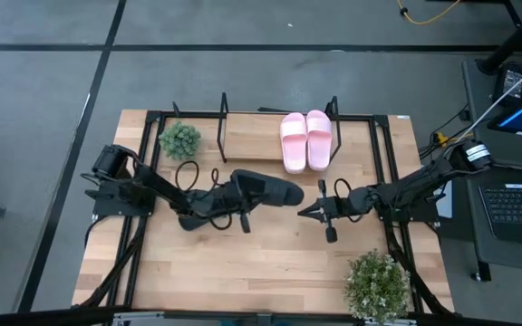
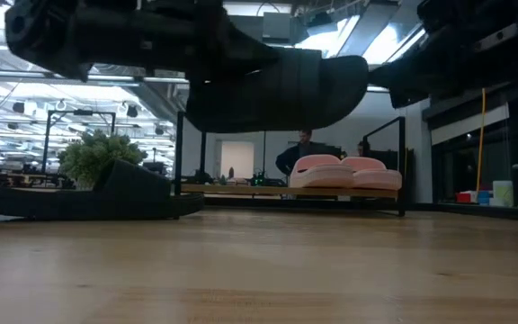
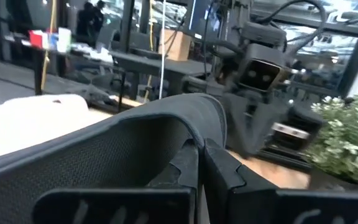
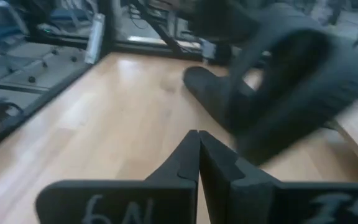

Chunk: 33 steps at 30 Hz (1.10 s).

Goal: Pick and place slides into the shelf
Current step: Put the bottom black slides on the shelf

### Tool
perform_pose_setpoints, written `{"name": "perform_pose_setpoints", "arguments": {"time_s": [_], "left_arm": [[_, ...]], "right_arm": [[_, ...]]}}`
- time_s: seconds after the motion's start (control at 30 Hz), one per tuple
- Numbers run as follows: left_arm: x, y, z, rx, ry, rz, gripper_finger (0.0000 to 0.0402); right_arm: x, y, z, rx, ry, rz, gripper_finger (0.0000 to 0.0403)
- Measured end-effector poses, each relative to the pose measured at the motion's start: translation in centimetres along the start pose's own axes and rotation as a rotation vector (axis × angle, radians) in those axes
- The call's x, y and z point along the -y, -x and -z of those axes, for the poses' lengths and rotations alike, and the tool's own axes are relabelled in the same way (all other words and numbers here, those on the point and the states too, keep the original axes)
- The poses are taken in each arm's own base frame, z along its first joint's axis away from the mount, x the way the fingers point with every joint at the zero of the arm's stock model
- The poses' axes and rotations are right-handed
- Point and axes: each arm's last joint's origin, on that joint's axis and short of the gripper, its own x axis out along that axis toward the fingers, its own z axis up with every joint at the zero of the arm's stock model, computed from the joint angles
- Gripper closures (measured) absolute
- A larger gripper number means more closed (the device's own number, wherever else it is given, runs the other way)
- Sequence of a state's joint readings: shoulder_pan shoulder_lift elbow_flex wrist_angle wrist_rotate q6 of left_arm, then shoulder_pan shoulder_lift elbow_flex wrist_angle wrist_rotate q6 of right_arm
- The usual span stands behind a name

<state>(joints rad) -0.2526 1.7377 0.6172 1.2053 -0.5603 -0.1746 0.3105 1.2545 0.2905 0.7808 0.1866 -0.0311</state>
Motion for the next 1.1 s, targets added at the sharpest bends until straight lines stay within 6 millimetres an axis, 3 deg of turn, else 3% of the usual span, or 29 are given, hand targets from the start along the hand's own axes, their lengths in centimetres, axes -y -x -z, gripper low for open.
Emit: {"name": "perform_pose_setpoints", "arguments": {"time_s": [0.27,0.63,0.9,1.1], "left_arm": [[-2.0,-1.3,-0.6,0.026,-0.024,-0.082,0.0401],[-2.5,-1.5,-0.9,0.05,-0.011,-0.1,0.0401],[-3.1,-1.8,-1.0,0.051,-0.02,-0.105,0.0401],[-3.0,-1.8,-1.0,0.048,-0.022,-0.102,0.0401]], "right_arm": [[-1.2,0.3,-0.7,0.068,0.027,-0.055,0.0391],[-0.4,-0.1,-1.4,0.102,0.007,0.011,0.0391],[-0.2,-2.0,-2.4,0.1,0.005,0.04,0.0385],[0.5,-3.8,-2.3,0.065,0.007,0.149,0.0338]]}}
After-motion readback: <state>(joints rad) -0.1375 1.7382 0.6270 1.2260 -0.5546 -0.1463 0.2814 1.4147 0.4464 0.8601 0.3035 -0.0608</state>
